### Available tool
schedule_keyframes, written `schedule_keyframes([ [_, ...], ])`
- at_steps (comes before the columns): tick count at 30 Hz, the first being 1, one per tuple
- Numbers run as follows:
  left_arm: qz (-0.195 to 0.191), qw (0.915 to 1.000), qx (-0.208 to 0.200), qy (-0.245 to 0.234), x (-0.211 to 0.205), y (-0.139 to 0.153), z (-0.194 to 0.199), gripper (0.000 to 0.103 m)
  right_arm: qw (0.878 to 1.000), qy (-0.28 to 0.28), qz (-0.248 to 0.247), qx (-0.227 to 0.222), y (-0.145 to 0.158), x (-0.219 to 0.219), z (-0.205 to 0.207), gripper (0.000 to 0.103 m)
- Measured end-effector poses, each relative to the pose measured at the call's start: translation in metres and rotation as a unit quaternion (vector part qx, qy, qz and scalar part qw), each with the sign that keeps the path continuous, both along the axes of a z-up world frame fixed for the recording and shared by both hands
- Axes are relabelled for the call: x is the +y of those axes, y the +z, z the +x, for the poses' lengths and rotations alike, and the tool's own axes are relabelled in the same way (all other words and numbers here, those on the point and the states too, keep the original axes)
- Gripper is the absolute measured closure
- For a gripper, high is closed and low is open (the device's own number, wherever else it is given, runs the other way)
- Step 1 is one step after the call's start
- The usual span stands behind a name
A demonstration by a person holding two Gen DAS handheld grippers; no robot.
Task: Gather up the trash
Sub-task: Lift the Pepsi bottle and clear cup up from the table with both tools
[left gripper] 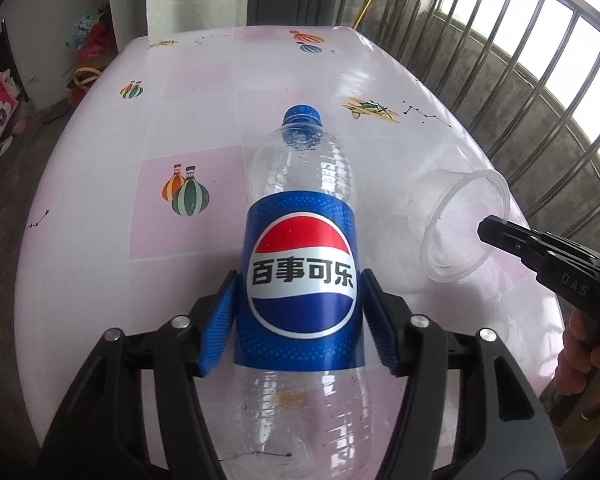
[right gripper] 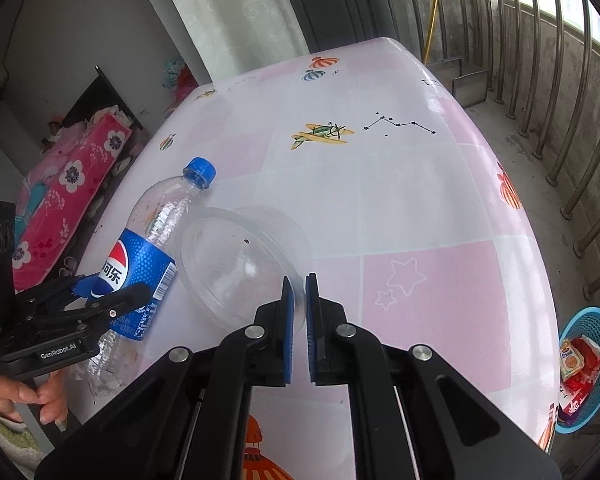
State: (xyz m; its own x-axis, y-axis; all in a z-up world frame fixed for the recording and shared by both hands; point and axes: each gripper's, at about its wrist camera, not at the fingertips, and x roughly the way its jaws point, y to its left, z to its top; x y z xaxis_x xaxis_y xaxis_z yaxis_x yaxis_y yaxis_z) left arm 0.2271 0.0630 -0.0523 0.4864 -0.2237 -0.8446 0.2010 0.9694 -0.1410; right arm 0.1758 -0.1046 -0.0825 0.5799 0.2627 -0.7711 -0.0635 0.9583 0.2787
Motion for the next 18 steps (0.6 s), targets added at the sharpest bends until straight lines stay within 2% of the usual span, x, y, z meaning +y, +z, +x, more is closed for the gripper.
schedule_keyframes([
  [8, 0.022, 0.9997, -0.011, -0.007, -0.0060, 0.0009, -0.0025, 0.048, 1.000, 0.004, 0.007, 0.001, -0.0002, 0.0018, 0.0011, 0.097],
  [18, 0.027, 0.9993, -0.025, -0.011, -0.0100, 0.0062, -0.0067, 0.048, 1.000, 0.004, 0.009, 0.002, 0.0000, 0.0024, 0.0017, 0.097],
])
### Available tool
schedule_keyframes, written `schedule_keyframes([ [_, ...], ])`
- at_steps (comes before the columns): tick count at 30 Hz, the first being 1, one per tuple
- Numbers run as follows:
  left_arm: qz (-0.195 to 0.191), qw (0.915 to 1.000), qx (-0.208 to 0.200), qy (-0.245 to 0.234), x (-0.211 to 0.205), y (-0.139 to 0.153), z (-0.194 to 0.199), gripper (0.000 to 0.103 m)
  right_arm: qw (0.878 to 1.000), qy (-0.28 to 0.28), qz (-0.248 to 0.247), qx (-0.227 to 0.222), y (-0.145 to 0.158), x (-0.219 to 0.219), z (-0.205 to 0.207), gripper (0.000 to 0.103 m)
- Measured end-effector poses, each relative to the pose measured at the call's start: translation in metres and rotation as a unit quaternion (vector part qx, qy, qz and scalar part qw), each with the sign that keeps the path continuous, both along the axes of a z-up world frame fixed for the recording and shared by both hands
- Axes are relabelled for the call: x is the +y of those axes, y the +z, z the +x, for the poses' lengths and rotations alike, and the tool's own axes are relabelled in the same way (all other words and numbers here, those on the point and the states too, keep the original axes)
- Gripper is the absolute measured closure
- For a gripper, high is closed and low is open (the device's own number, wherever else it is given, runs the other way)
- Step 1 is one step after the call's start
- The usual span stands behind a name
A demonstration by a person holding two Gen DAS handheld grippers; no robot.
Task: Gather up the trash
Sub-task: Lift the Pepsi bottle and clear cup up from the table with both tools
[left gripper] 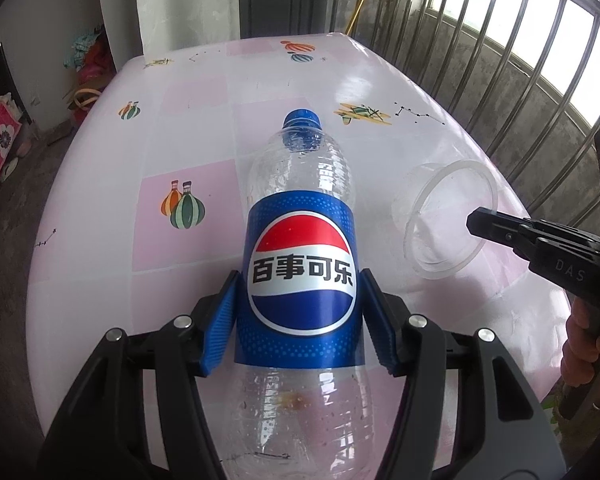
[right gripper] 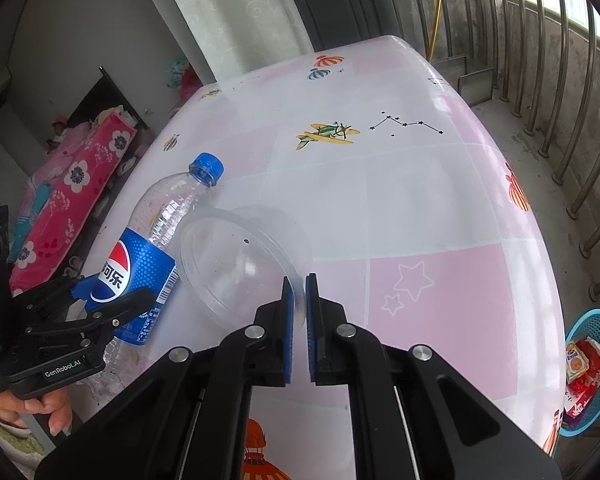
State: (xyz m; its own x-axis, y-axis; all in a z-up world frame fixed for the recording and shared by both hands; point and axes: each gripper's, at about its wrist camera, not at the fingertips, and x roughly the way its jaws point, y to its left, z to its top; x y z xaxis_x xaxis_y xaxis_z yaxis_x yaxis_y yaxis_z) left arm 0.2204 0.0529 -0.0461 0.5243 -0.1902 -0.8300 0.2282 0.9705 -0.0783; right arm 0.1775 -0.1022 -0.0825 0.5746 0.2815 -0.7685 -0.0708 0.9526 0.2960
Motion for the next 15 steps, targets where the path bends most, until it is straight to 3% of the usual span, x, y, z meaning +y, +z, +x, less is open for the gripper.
schedule_keyframes([
  [15, 0.010, 0.9997, -0.020, 0.001, -0.0049, 0.0088, -0.0093, 0.048, 1.000, -0.002, 0.000, -0.002, 0.0015, -0.0031, 0.0016, 0.097],
])
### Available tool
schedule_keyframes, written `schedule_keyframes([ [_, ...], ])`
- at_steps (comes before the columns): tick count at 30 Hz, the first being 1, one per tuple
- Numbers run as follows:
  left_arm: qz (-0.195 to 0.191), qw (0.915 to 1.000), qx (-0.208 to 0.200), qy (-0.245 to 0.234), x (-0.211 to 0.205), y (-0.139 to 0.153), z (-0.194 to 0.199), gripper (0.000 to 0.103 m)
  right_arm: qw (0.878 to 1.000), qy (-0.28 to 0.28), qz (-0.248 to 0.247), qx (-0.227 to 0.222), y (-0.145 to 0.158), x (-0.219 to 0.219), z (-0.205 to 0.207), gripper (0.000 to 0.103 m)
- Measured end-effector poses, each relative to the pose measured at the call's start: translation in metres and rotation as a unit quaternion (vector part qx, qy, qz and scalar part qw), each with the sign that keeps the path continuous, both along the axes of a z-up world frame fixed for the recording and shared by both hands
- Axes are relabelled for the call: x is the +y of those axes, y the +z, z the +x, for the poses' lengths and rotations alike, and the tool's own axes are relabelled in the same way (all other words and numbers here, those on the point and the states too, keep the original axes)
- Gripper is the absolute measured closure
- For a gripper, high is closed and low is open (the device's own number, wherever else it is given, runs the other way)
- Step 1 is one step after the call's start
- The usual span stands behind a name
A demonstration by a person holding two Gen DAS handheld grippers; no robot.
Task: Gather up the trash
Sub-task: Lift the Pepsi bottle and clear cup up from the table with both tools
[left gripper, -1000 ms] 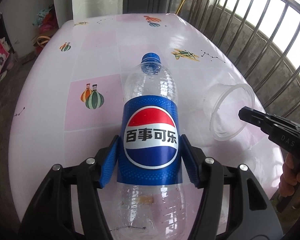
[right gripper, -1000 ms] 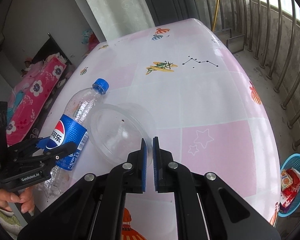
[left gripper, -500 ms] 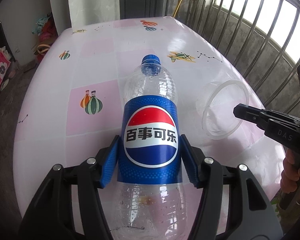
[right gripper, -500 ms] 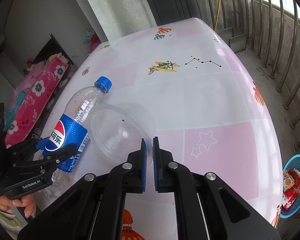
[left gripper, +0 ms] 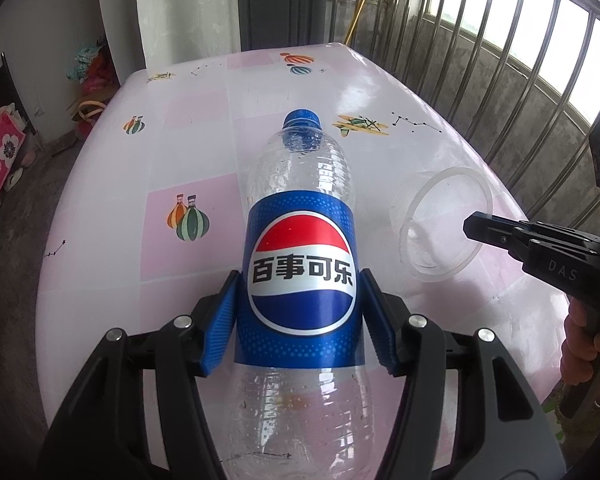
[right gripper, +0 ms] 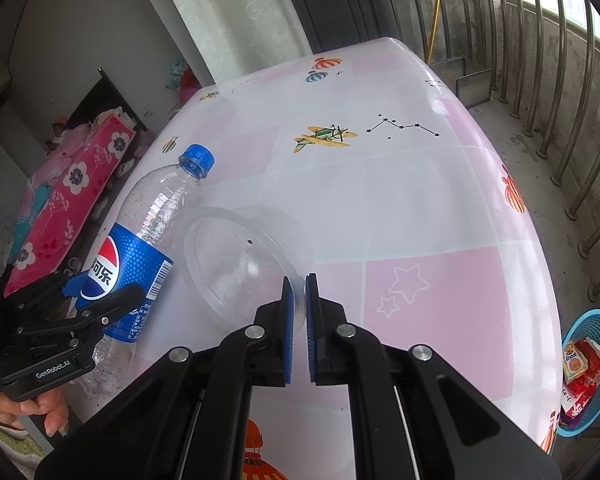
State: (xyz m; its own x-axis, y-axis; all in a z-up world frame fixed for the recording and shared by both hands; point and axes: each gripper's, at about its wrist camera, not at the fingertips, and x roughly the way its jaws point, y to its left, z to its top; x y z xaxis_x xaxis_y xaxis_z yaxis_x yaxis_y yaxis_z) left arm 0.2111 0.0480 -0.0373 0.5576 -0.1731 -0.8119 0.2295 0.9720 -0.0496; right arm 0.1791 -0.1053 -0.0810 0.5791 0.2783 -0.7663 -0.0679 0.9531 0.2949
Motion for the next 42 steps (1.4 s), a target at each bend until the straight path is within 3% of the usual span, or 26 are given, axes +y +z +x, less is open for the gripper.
schedule_keyframes([
  [18, 0.009, 0.9994, -0.032, -0.008, -0.008, 0.021, -0.015, 0.048, 0.999, -0.023, 0.008, -0.022, 0.015, -0.019, -0.010, 0.097],
  [42, 0.013, 0.9961, -0.075, -0.044, -0.042, 0.056, -0.046, 0.048, 0.995, -0.079, 0.020, -0.060, 0.039, -0.071, -0.060, 0.097],
])
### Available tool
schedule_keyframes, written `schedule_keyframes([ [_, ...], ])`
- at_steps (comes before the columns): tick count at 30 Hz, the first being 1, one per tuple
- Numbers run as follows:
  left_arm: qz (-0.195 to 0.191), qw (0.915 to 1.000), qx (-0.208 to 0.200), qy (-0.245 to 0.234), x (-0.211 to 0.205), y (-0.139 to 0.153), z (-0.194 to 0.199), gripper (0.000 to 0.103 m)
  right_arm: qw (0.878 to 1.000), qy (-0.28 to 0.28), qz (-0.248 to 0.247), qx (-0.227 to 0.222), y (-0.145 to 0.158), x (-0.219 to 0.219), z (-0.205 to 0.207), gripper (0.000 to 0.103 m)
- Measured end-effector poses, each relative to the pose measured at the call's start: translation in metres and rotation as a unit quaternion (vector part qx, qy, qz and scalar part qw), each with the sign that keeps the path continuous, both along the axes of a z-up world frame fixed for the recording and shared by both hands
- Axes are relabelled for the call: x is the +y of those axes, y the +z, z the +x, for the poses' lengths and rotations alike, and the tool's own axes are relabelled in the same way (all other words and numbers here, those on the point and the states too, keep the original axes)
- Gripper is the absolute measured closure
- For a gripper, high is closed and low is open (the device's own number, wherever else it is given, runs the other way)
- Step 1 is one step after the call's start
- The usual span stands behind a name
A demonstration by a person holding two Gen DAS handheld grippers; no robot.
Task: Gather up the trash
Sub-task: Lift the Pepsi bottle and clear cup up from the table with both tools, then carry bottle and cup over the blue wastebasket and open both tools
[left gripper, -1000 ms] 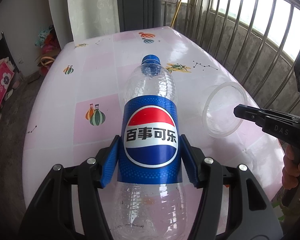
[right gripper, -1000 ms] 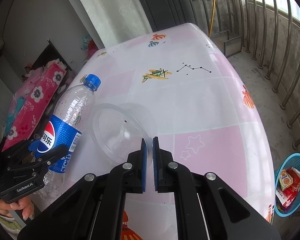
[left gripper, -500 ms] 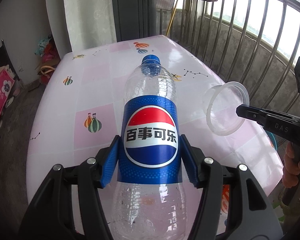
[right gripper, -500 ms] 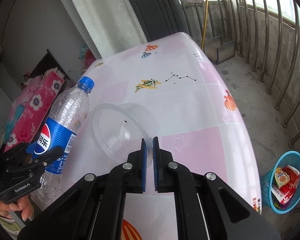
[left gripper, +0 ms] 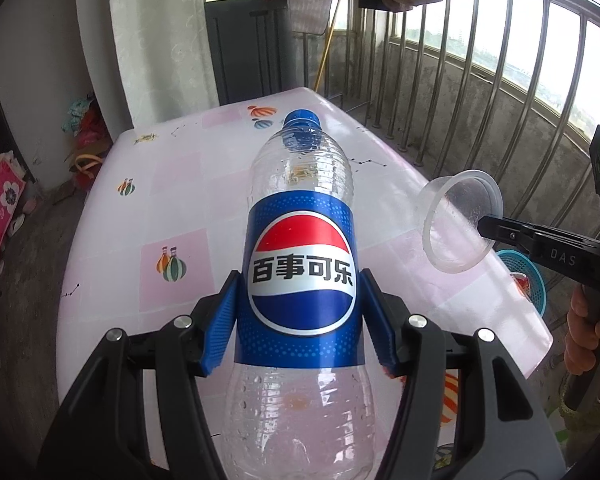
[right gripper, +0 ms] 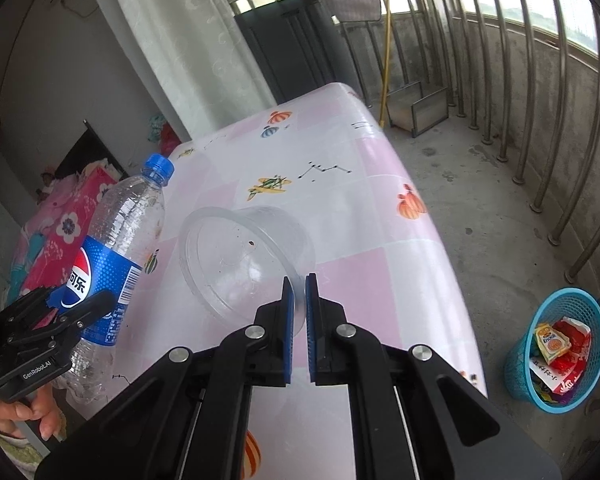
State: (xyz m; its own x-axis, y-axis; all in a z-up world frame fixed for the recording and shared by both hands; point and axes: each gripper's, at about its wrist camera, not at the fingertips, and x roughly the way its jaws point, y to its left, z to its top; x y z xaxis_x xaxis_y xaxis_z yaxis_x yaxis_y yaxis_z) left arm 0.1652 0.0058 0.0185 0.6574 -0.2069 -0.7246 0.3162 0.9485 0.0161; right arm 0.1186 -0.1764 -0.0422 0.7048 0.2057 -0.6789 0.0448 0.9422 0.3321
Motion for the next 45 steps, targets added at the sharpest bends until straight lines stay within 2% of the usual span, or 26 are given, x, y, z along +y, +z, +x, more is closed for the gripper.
schedule_keyframes([
  [5, 0.000, 0.9998, -0.005, -0.017, -0.017, 0.005, -0.002, 0.048, 1.000, -0.025, 0.003, -0.009, 0.003, -0.020, -0.016, 0.097],
  [9, -0.009, 0.9986, -0.007, -0.052, -0.045, 0.009, 0.002, 0.048, 0.998, -0.064, 0.007, -0.016, 0.006, -0.048, -0.032, 0.097],
  [12, -0.021, 0.9960, -0.009, -0.087, -0.072, 0.013, 0.006, 0.048, 0.993, -0.113, 0.011, -0.023, 0.012, -0.086, -0.052, 0.097],
  [14, -0.033, 0.9926, -0.005, -0.117, -0.097, 0.015, 0.008, 0.048, 0.986, -0.163, 0.011, -0.029, 0.016, -0.119, -0.072, 0.097],
  [17, -0.053, 0.9835, 0.009, -0.173, -0.142, 0.016, 0.009, 0.048, 0.971, -0.235, 0.022, -0.034, 0.017, -0.164, -0.103, 0.097],
  [19, -0.060, 0.9747, 0.023, -0.214, -0.180, 0.013, 0.010, 0.048, 0.956, -0.289, 0.027, -0.032, 0.011, -0.195, -0.126, 0.097],
  [23, -0.063, 0.9555, 0.069, -0.280, -0.253, -0.002, 0.015, 0.048, 0.926, -0.374, 0.045, -0.008, -0.018, -0.249, -0.164, 0.097],
  [24, -0.065, 0.9477, 0.096, -0.297, -0.279, -0.012, 0.018, 0.048, 0.921, -0.386, 0.053, -0.002, -0.026, -0.258, -0.171, 0.097],
  [27, -0.055, 0.9335, 0.146, -0.323, -0.336, -0.038, 0.022, 0.048, 0.902, -0.422, 0.084, 0.032, -0.063, -0.288, -0.182, 0.097],
  [30, -0.029, 0.9229, 0.172, -0.343, -0.388, -0.067, 0.024, 0.048, 0.892, -0.438, 0.097, 0.055, -0.087, -0.311, -0.180, 0.097],
  [33, -0.006, 0.9165, 0.188, -0.353, -0.433, -0.095, 0.023, 0.047, 0.880, -0.455, 0.114, 0.072, -0.117, -0.336, -0.177, 0.097],
  [35, 0.002, 0.9093, 0.205, -0.362, -0.461, -0.113, 0.024, 0.046, 0.867, -0.474, 0.121, 0.091, -0.146, -0.357, -0.175, 0.094],
  [36, 0.014, 0.9047, 0.219, -0.365, -0.478, -0.129, 0.025, 0.046, 0.862, -0.479, 0.136, 0.098, -0.164, -0.368, -0.174, 0.082],
  [37, 0.032, 0.9031, 0.234, -0.358, -0.492, -0.146, 0.027, 0.045, 0.853, -0.484, 0.161, 0.107, -0.187, -0.382, -0.174, 0.059],
  [39, 0.041, 0.9092, 0.250, -0.331, -0.503, -0.165, 0.032, 0.041, 0.832, -0.502, 0.199, 0.127, -0.223, -0.399, -0.179, 0.056],
  [40, 0.024, 0.9138, 0.257, -0.314, -0.502, -0.167, 0.035, 0.041, 0.819, -0.514, 0.211, 0.144, -0.236, -0.404, -0.183, 0.056],
  [41, 0.005, 0.9157, 0.263, -0.304, -0.498, -0.165, 0.038, 0.041, 0.813, -0.520, 0.221, 0.142, -0.242, -0.405, -0.189, 0.056],
  [42, -0.009, 0.9154, 0.267, -0.301, -0.493, -0.161, 0.041, 0.041, 0.813, -0.521, 0.224, 0.135, -0.243, -0.402, -0.192, 0.056],
  [45, -0.031, 0.9206, 0.252, -0.297, -0.481, -0.143, 0.047, 0.041, 0.825, -0.516, 0.193, 0.124, -0.232, -0.393, -0.201, 0.056],
])
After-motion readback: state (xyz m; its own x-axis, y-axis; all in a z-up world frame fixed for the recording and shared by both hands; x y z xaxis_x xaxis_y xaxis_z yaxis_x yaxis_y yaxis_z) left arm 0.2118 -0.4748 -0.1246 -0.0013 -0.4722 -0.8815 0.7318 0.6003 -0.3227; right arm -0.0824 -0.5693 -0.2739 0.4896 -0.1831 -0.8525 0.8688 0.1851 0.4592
